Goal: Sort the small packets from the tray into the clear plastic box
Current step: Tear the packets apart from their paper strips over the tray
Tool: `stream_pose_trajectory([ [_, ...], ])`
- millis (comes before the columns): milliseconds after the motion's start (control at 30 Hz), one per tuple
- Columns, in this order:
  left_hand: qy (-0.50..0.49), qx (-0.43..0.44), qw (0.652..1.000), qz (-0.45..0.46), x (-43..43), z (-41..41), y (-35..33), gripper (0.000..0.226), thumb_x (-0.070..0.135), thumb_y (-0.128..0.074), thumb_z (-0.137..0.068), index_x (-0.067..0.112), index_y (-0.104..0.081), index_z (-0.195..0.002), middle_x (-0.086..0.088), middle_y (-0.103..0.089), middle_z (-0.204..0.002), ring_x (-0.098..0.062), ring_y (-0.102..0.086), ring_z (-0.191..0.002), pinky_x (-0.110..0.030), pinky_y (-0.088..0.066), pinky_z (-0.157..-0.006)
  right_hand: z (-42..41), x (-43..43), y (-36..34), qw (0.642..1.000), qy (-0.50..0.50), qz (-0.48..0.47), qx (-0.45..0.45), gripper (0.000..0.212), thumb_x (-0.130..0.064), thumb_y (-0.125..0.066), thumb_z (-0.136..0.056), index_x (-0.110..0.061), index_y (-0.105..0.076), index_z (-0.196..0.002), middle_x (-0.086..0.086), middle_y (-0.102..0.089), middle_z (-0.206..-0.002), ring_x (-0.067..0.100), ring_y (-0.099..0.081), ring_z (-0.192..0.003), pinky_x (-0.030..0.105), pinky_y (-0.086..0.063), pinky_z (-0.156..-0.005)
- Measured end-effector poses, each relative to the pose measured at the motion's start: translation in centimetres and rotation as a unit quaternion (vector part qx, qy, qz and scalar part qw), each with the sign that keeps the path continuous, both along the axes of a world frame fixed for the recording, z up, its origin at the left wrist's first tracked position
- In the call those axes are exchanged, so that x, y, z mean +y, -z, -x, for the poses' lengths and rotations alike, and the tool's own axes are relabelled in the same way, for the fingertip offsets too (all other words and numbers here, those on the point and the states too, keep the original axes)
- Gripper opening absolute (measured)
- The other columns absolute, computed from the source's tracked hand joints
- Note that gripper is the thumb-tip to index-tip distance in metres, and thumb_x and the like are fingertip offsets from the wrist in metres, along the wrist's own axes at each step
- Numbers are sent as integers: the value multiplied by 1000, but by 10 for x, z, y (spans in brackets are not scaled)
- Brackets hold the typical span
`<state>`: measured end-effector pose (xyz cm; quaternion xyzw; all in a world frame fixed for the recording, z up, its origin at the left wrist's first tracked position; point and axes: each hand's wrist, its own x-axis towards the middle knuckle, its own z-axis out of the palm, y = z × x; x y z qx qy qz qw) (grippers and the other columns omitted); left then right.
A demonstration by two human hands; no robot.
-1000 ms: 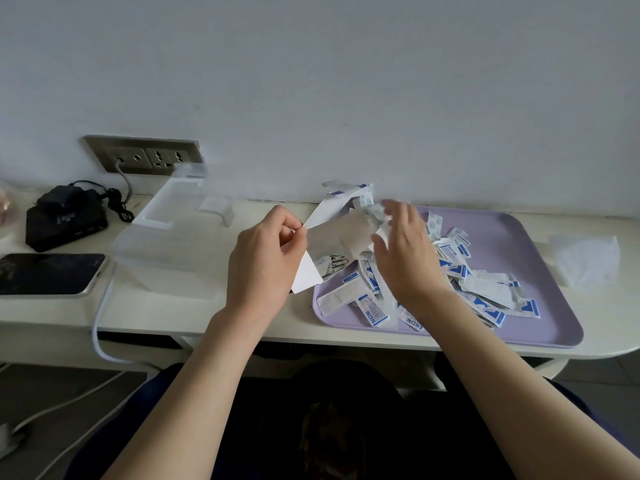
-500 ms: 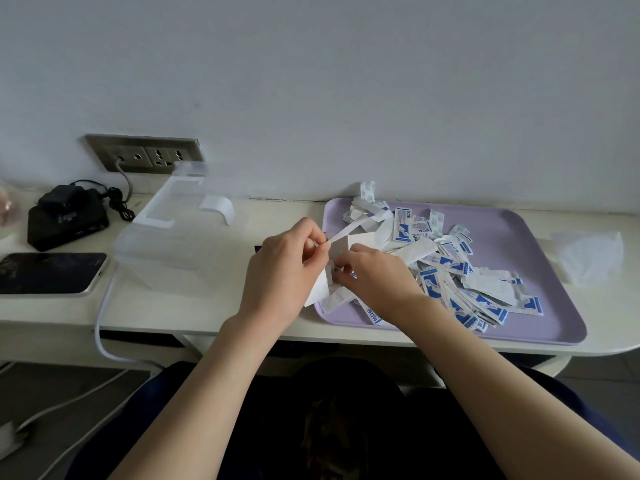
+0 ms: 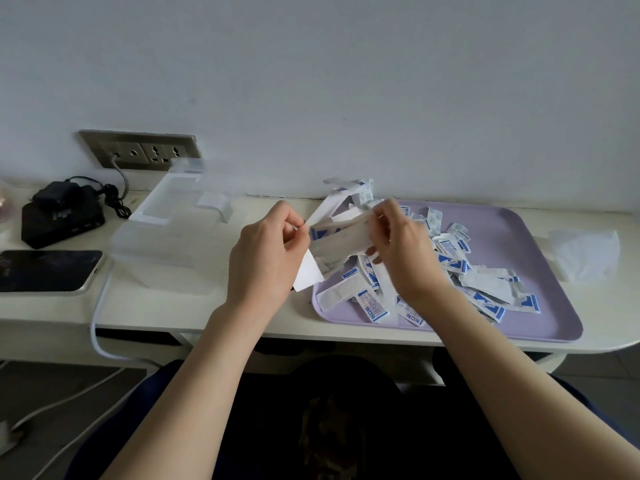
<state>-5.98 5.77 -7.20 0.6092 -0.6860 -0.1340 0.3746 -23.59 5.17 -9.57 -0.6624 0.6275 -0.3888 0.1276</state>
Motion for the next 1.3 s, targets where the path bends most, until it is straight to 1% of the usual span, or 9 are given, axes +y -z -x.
stream_pose_trajectory([
  [167, -16, 27, 999, 20, -3, 4, 1, 18, 19, -58, -90, 19, -47, -75, 13, -50, -57, -22, -51, -62, -27, -33, -54, 39, -3, -2, 993, 108, 34, -20, 16, -6, -43, -93, -7, -52, -106, 14, -64, -96, 34, -59, -81, 50, -50, -73],
  [333, -21, 36, 998, 47, -3, 13, 0, 13, 19, -57, -90, 13, -52, -79, 8, -52, -59, -24, -53, -63, -28, -34, -53, 78, 0, -4, 978, 205, 30, -36, 24, 2, -44, -90, -4, -50, -113, 14, -62, -108, 30, -59, -97, 29, -41, -79],
  [633, 13, 39, 997, 68, 0, 33, 3, 13, 17, -58, -90, 13, -51, -79, 4, -53, -60, -25, -51, -61, -31, -37, -53, 70, 5, -4, 987, 155, -20, 21, 51, 20, -36, -79, -4, -47, -123, 16, -50, -126, 29, -49, -112, 16, -30, -81],
  [700, 21, 35, 997, 70, 0, 35, 4, 13, 17, -59, -90, 13, -52, -79, 5, -53, -60, -25, -53, -61, -32, -39, -54, 59, 6, -6, 994, 105, -3, 39, 41, 13, -41, -85, -5, -49, -121, 12, -52, -123, 24, -51, -109, 16, -32, -84],
  [800, 32, 38, 996, 71, 1, 35, 4, 14, 17, -60, -89, 14, -52, -79, 7, -51, -58, -26, -54, -61, -34, -43, -55, 37, 11, -8, 998, 2, 32, 45, 24, -2, -46, -91, -10, -55, -113, 3, -59, -109, 15, -57, -90, 34, -48, -82],
  [967, 63, 60, 994, 67, 4, 36, 2, 12, 15, -62, -88, 11, -55, -78, 8, -52, -57, -28, -54, -61, -40, -48, -57, 4, 19, -10, 981, -88, -111, 134, 34, -38, -47, -93, -25, -49, -125, -8, -57, -116, 14, -58, -92, 29, -40, -71],
  [1167, 98, 5, 994, 39, 16, 40, 3, 12, 22, -61, -88, 17, -54, -80, 15, -51, -58, -15, -47, -61, -31, -42, -56, -9, 17, -12, 952, -86, -204, 210, 15, -19, -48, -87, -20, -58, -98, 4, -62, -97, 28, -55, -90, 26, -29, -63],
  [1233, 92, 3, 995, 42, 16, 37, 3, 12, 22, -61, -88, 17, -54, -80, 14, -51, -58, -15, -47, -64, -30, -40, -55, -12, 16, -13, 949, -80, -191, 238, 11, -21, -48, -88, -23, -53, -78, 1, -52, -85, 28, -47, -78, 27, -25, -55],
  [1300, 79, 3, 996, 51, 14, 32, 1, 13, 21, -61, -88, 16, -54, -79, 11, -53, -60, -16, -49, -63, -31, -39, -55, -13, 13, -10, 954, -65, -155, 250, 12, -27, -48, -91, -23, -52, -80, -3, -45, -79, 23, -41, -72, 28, -25, -55],
])
